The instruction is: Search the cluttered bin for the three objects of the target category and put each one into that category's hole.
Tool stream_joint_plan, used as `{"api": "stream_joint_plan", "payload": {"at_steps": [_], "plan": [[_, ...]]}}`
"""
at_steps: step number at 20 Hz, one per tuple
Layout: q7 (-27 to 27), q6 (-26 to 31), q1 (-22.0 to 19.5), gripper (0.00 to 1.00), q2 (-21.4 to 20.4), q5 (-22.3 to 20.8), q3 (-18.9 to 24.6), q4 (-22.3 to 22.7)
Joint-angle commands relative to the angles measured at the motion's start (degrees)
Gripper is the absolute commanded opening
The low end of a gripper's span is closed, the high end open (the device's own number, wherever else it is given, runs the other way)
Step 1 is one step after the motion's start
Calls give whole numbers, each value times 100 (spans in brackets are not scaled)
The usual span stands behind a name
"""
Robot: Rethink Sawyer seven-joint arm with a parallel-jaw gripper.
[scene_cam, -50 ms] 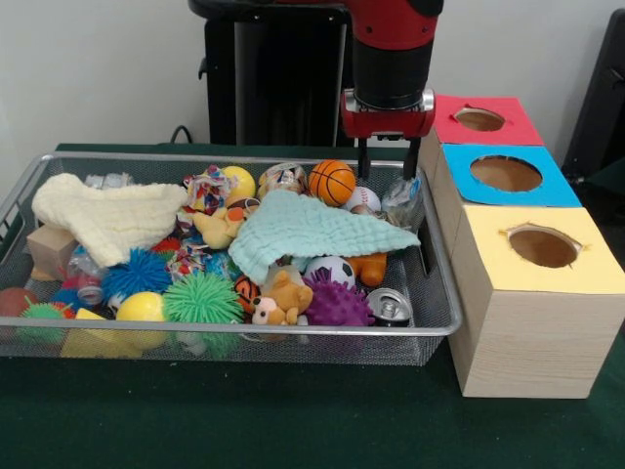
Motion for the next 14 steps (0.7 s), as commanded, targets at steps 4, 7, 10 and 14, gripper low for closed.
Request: {"api": "stream_joint_plan", "payload": {"at_steps": [4,7,10,14], "plan": [[912,-756,-116,100,194,404,665,-224],[947,-980,-161,100,241,434,727,-123],[1012,-1372,-242,100,409,437,811,45],[1078,-1937,-359,100,644,343,916,206]]}}
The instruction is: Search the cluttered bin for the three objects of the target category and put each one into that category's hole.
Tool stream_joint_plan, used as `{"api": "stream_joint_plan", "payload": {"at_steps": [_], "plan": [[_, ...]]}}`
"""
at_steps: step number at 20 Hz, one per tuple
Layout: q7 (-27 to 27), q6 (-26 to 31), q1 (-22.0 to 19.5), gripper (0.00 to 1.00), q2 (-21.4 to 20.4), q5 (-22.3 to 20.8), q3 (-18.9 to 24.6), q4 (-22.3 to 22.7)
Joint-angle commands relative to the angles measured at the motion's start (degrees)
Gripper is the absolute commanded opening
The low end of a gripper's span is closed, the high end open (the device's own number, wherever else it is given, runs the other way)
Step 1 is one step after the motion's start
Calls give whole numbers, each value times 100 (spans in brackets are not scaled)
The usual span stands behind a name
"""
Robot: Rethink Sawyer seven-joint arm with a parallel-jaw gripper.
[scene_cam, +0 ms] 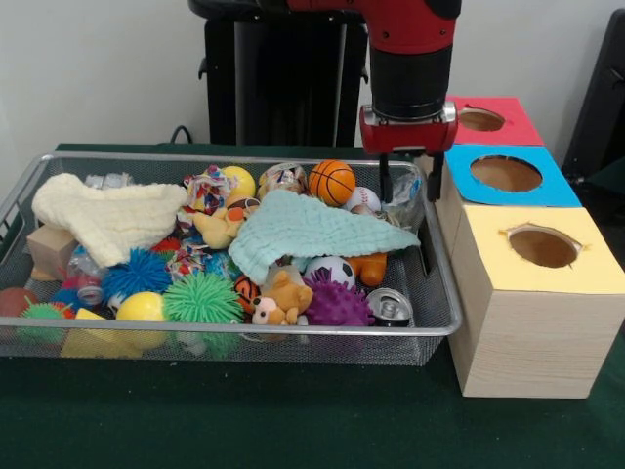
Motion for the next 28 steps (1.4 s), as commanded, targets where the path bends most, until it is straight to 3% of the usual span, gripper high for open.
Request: {"api": "stream_joint_plan", "payload": {"at_steps": [1,10,15,22,28], "plan": [[1098,-1090,-320,100,551,124,671,243],[953,-1352,-72,100,893,-67,166,205],[959,-1135,2,100,948,-40,-19,356],[947,-468,156,100,629,57,-307,619],[987,-530,254,100,535,28,-453,800]]}}
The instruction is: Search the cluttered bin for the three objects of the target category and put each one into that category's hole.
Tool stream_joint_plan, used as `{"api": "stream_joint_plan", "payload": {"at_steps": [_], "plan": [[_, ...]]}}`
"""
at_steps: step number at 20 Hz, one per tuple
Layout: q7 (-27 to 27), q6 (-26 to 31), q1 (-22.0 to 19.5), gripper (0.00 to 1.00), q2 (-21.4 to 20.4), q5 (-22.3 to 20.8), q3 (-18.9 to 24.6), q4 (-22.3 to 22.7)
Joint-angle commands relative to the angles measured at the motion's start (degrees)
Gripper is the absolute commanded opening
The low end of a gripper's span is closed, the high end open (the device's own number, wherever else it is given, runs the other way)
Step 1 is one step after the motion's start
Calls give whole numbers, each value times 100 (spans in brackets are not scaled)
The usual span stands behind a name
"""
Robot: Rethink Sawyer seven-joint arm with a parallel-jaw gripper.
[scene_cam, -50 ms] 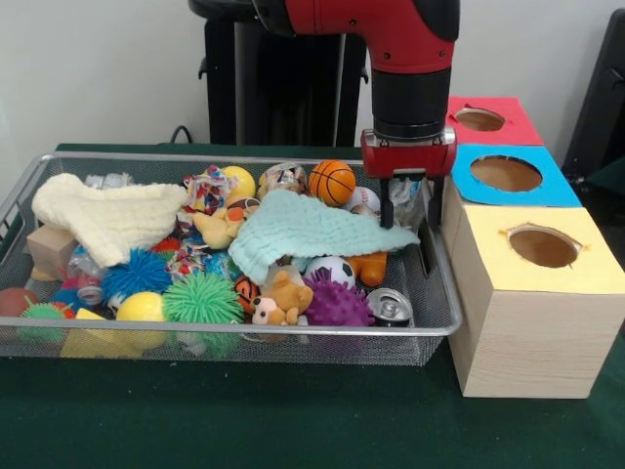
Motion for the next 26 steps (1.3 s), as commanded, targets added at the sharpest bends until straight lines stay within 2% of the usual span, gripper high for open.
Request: {"api": "stream_joint_plan", "payload": {"at_steps": [1,7,13,21,26], "plan": [[1015,512,158,100,230,16,-350,701],[1094,208,233,100,374,-2,-411,848],[1137,-10,148,100,490,42,-277,993],[1286,-553,-152,100,736,156,321,1094],[1209,-307,-42,100,594,286,202,1008]]}}
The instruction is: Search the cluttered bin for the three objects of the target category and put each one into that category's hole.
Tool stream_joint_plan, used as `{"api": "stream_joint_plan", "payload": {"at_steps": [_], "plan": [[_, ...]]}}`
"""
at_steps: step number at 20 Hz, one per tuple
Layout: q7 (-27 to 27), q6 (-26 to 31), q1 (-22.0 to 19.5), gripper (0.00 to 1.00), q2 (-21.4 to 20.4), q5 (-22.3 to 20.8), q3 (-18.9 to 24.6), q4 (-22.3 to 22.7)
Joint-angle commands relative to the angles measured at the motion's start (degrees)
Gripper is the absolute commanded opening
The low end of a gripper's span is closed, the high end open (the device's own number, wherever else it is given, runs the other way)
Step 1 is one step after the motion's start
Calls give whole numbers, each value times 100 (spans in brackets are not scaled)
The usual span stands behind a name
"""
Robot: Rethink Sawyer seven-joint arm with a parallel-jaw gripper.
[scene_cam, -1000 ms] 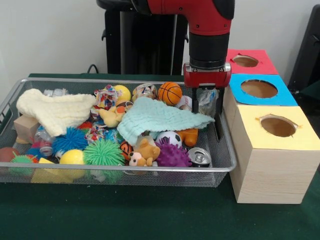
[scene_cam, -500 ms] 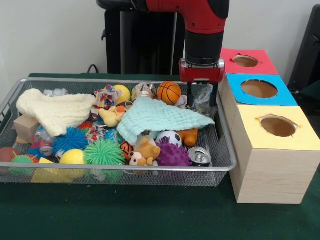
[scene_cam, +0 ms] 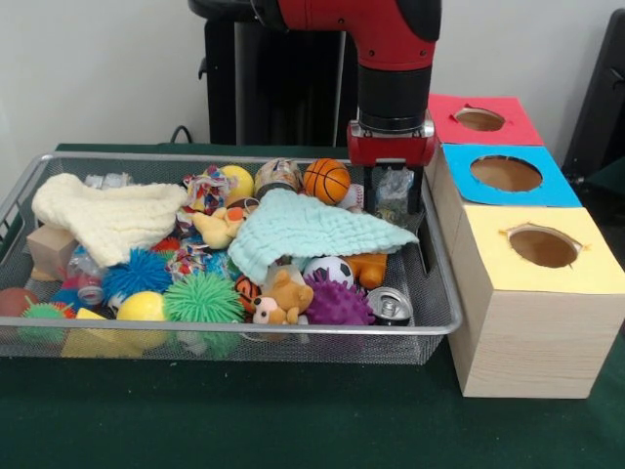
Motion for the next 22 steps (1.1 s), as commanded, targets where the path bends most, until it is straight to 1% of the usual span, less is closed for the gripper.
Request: {"api": "stream_joint_plan", "payload": {"at_steps": [1,4,6,8,10,11,14,15,16,19,22], "plan": [[1172,332,-91,100,440,233,423,423],[1125,425,-165,100,428,277,529,407],[1192,492,-220,100,390,374,674,494],[1240,739,-97,100,271,561,635,421],[1297,983,134,100,181,787,456,228],[1317,1146,302,100,146,911,289,54],[1269,1449,864,100,133,1139,-434,-525],[1238,1530,939,100,161,1182,-571,-648],[1204,1581,989,100,178,1222,-660,-718],[1056,1661,1049,100,125,1204,-829,-704],[966,1617,1026,100,137,1164,-850,-610]]}}
